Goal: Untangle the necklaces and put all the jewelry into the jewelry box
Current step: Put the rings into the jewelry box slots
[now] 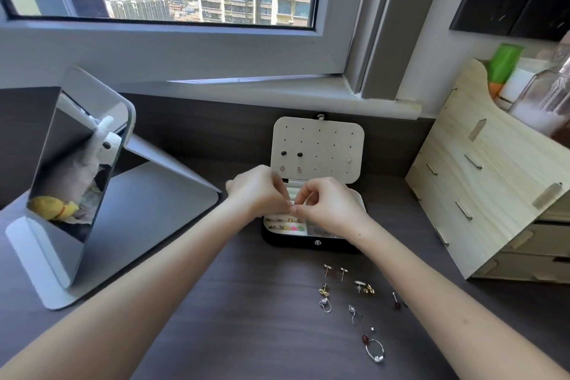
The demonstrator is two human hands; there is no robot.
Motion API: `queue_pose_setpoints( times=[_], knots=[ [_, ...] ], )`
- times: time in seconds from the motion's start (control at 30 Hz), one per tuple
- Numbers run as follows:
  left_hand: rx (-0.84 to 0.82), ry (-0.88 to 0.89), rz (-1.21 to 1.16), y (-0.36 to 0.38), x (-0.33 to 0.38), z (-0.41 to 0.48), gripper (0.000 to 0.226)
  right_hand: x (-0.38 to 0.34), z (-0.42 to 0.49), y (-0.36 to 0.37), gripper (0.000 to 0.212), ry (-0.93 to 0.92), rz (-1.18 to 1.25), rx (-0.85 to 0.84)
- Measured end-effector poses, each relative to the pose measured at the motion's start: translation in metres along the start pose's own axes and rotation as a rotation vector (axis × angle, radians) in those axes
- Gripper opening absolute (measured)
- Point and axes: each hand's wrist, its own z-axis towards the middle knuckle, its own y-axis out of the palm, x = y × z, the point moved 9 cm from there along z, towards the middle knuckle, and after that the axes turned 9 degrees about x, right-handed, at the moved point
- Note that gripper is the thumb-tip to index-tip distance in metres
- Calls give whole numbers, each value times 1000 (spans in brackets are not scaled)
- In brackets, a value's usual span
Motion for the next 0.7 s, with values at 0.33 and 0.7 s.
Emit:
queue_pose_setpoints(
  times=[0.33,0.7],
  knots=[
    [92,-66,-319,6,-36,-1,18,-1,6,11,24,17,32,-31],
    [79,-123,-393,10,-40,1,19,-23,-21,6,34,-180,-201,20]
  ],
)
